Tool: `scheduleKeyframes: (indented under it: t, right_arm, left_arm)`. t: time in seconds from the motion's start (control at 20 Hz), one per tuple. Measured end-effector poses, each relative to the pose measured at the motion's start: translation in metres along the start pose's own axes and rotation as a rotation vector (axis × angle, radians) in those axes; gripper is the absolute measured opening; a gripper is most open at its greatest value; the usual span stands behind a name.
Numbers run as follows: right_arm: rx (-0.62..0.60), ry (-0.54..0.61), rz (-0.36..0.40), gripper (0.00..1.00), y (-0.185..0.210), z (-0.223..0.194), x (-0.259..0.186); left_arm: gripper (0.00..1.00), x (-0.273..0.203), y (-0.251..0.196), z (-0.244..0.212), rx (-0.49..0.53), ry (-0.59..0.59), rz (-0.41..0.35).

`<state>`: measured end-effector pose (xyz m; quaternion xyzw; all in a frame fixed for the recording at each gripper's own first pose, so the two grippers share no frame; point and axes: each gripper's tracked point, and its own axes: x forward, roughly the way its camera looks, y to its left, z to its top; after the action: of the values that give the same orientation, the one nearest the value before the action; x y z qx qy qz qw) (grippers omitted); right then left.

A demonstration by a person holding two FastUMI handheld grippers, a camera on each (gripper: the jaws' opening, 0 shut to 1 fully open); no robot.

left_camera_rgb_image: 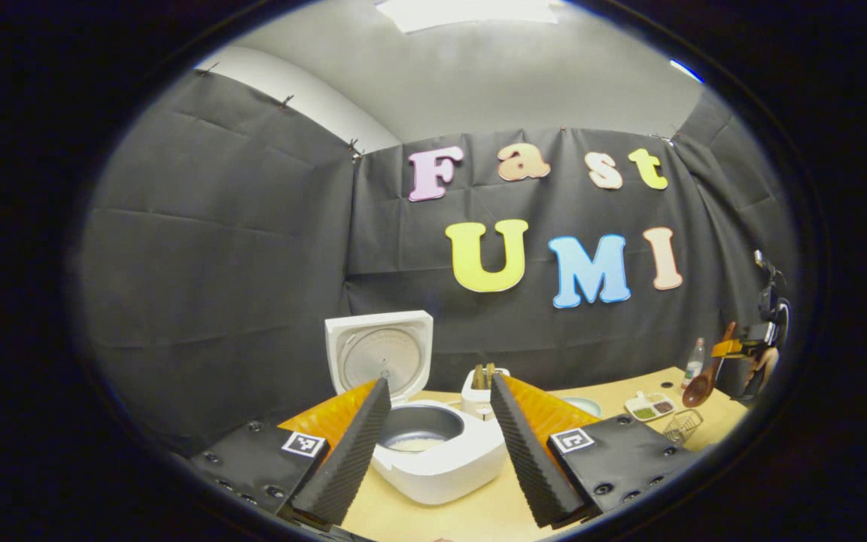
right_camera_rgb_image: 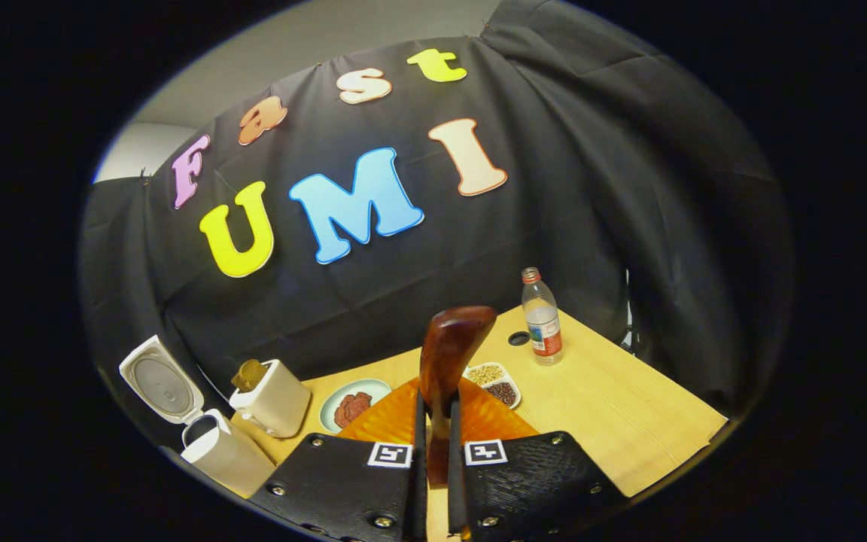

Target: Close the left gripper, press the button to open the rice cooker; take a wooden spoon from the chopstick holder with the right hand, scoop a spoonful of rice and pour it into the rice cooker, then put the wooden spoon back into the chopstick holder.

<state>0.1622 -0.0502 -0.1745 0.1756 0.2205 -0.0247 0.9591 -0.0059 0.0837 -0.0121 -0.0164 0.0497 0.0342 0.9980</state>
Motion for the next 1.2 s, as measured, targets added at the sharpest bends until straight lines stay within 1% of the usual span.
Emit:
scheduleKeyframes:
  t: [0.15,0.3,0.35,0.4,0.45,0.65,0.7,0.75,0.9,1.1,1.2]
  right_arm:
    - [-0.022,0.031,-0.019,0.11,-0.014,-0.02,0.002]
    - [-0.015,0.057,-0.033,0.11,-0.023,-0.038,0.008]
    - [-0.006,0.071,-0.036,0.11,-0.026,-0.047,0.011]
    - [0.003,0.086,-0.041,0.11,-0.029,-0.054,0.014]
    - [0.017,0.101,-0.043,0.11,-0.031,-0.061,0.017]
    - [0.089,0.142,-0.049,0.12,-0.035,-0.081,0.025]
    - [0.105,0.131,-0.052,0.12,-0.037,-0.08,0.027]
    - [0.123,0.129,-0.053,0.12,-0.038,-0.081,0.03]
    - [0.15,0.134,-0.061,0.12,-0.045,-0.081,0.033]
    - [0.121,0.172,-0.06,0.12,-0.043,-0.097,0.032]
    - [0.104,0.182,-0.062,0.14,-0.043,-0.103,0.03]
  left_arm:
    - [0.89,-0.001,-0.009,-0.002,0.013,0.009,-0.007]
    - [0.89,-0.001,-0.011,-0.001,0.031,0.013,-0.004]
    - [0.89,-0.003,-0.01,0.0,0.038,0.01,0.001]
    - [0.93,-0.003,-0.009,0.003,0.042,0.007,0.005]
    - [0.89,-0.004,-0.008,0.006,0.044,0.002,0.01]
    - [0.89,-0.007,-0.004,0.011,0.06,-0.008,0.031]
    - [0.93,-0.008,-0.003,0.011,0.067,-0.006,0.034]
    - [0.89,-0.007,-0.002,0.01,0.074,-0.005,0.037]
    - [0.89,-0.007,-0.003,0.011,0.083,-0.004,0.04]
    - [0.89,0.0,-0.009,0.013,0.071,-0.01,0.035]
    - [0.89,0.002,-0.013,0.013,0.076,-0.012,0.026]
